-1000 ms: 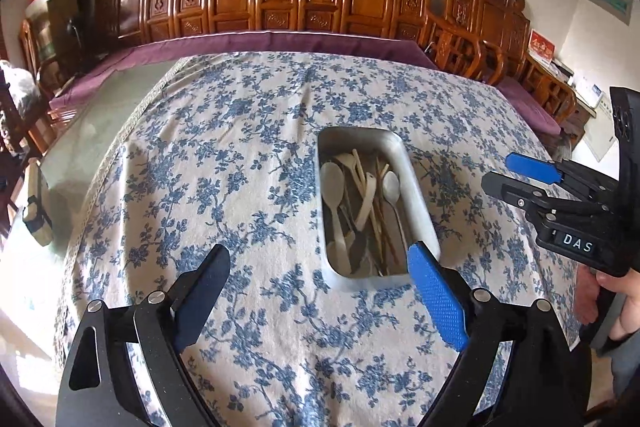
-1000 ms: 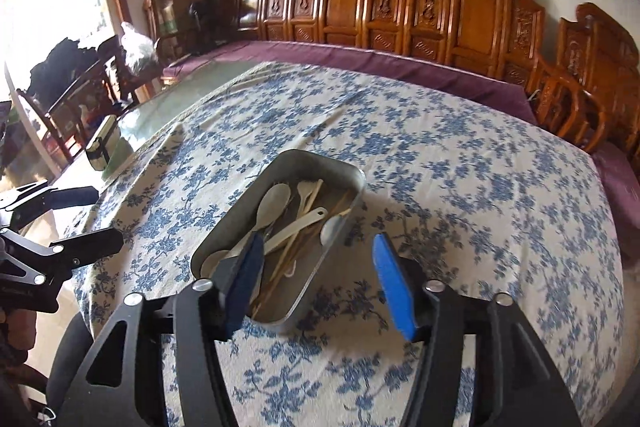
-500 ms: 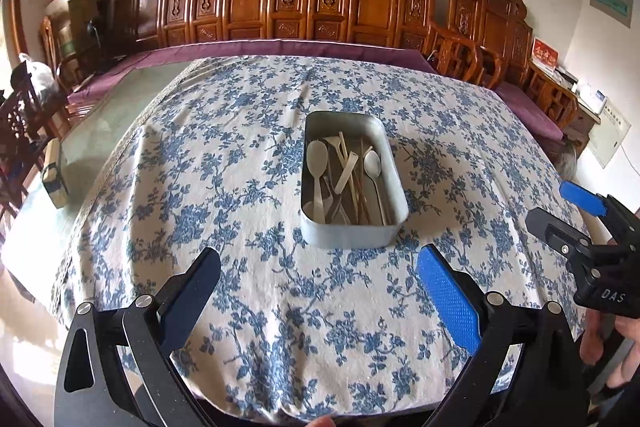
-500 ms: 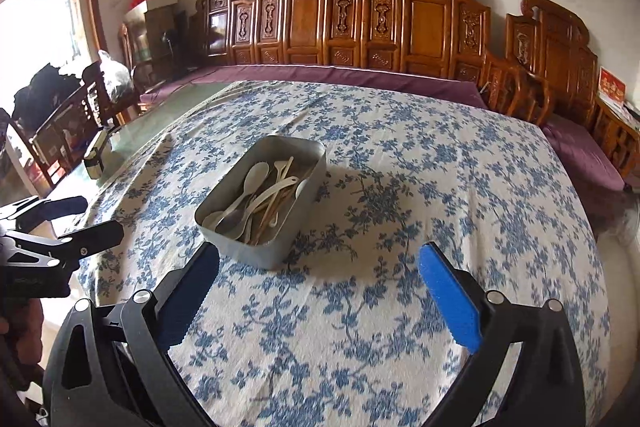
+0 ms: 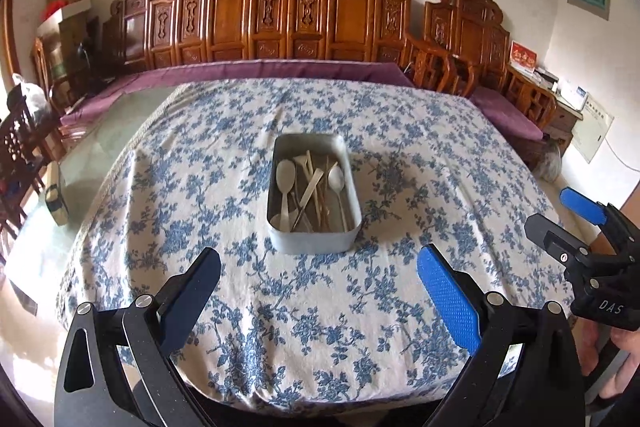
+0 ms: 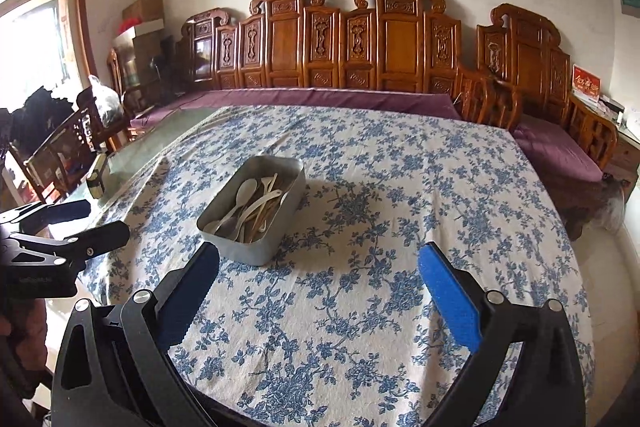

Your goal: Organize utensils

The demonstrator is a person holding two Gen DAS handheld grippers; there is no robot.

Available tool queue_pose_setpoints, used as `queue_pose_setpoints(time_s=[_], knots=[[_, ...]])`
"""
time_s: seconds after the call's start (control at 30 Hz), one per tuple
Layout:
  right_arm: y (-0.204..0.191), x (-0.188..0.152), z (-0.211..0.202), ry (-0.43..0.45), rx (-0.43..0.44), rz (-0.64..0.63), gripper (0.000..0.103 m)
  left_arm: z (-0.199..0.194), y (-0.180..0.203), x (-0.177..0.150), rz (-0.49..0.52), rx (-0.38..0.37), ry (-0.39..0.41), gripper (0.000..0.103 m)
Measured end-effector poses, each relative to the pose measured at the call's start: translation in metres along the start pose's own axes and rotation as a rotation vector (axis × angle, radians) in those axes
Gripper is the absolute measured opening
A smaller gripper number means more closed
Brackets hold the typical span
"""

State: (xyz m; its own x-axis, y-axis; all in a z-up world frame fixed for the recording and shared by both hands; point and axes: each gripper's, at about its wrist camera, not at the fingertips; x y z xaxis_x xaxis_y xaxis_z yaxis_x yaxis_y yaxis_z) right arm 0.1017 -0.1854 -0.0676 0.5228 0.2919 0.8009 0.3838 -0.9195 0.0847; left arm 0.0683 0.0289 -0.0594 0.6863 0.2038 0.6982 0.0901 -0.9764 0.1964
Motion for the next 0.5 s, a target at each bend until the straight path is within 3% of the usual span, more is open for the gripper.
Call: queue_pose_setpoints(time_s=[0.5], knots=[[0.019,0.028,-0.054,0.100,-0.080,0.018,0.100,-0.051,0.032,0.031,0.013,-0.014,0.119,0.095]])
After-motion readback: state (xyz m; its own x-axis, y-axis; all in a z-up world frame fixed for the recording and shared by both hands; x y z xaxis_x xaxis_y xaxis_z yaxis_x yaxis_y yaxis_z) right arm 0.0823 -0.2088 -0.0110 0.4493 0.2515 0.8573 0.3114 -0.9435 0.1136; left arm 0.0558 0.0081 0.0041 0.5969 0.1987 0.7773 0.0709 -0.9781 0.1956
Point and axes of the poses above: each gripper's, at about its wrist camera, not at the fingertips, and z roughly the way its jaws point, y to its right, x to its top, and after that the axes turned 11 degrees about -z, right-handed
